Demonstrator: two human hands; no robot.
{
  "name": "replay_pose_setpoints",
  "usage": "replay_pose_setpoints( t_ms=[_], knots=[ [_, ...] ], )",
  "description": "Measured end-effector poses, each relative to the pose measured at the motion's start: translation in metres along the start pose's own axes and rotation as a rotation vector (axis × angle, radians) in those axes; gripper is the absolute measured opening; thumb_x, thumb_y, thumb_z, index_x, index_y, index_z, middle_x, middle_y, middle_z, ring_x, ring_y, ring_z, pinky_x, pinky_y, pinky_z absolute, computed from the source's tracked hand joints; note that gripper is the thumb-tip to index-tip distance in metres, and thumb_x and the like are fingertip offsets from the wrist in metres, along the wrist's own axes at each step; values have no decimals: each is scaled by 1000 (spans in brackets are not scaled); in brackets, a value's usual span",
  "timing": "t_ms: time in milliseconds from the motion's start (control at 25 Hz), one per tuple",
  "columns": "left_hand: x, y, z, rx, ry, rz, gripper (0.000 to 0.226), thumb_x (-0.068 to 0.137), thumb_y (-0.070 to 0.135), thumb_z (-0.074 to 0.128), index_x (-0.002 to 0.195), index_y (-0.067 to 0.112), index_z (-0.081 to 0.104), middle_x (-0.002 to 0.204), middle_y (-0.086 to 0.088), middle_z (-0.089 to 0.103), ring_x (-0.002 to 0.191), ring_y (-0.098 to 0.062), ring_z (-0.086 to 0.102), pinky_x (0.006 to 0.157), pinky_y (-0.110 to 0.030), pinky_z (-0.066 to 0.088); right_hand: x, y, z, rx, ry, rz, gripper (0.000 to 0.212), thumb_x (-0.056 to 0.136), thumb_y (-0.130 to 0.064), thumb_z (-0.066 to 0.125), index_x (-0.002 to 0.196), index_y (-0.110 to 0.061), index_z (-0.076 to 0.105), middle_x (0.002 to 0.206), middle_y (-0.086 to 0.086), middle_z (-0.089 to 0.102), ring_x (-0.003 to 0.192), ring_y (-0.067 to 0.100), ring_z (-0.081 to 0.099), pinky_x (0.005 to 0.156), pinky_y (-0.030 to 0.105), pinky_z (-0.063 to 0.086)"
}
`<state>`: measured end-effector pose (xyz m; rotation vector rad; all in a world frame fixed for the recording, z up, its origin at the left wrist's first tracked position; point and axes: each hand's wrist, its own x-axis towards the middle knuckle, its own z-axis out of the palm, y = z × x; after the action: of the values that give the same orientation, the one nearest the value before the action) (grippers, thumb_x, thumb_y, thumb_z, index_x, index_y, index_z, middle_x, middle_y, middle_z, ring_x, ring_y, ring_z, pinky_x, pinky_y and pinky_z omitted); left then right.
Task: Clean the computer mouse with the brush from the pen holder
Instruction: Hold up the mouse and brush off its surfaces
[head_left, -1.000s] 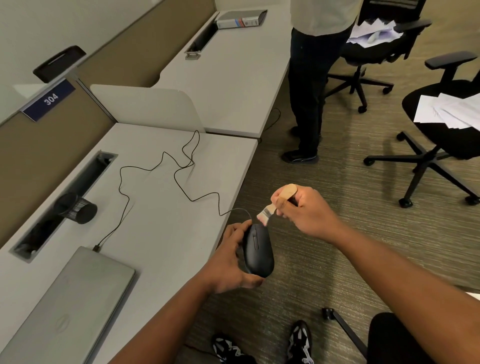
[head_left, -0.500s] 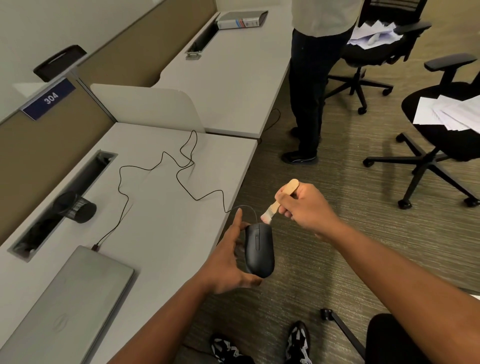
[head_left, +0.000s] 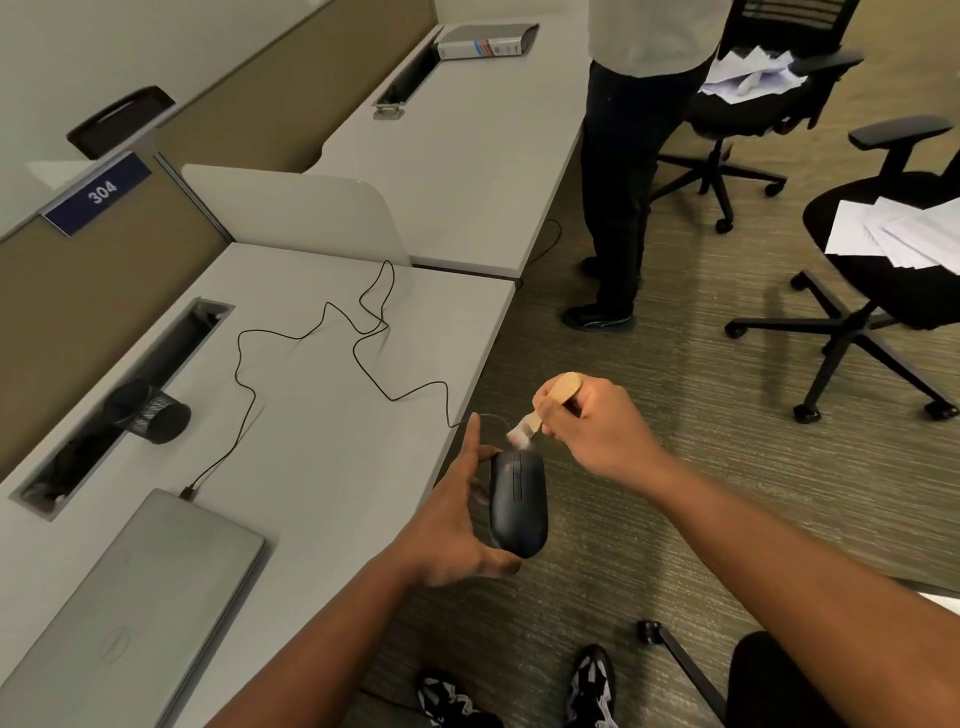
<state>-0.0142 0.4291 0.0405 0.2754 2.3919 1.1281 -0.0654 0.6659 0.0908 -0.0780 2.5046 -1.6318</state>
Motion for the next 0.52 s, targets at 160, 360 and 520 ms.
replay_pose_setpoints(
  t_ms=[160,360,520],
  knots=[
    [-1,1,-2,11,13,-3,164,55,50,103,154,69,-27,137,62,27,120,17,52,95,-27,58,-4,-5,-1,2,-10,-128,12,103,-29,63,96,-31,72,78,-14,72,75,5,67,65,21,51],
    [-2,3,-1,52,27,4,166,55,51,103,153,66,-30,142,51,34,115,8,62,98,-37,62,-5,-13,3,-10,-97,-106,14,101,-22,62,95,-28,73,72,-12,68,65,1,60,59,19,47],
    [-1,3,-1,122,54,11,164,55,55,101,154,66,-30,163,19,39,121,-8,63,97,-40,62,-4,-17,0,-24,-167,-17,20,90,-17,64,72,-20,70,57,-5,66,49,2,54,53,29,44]
  ],
)
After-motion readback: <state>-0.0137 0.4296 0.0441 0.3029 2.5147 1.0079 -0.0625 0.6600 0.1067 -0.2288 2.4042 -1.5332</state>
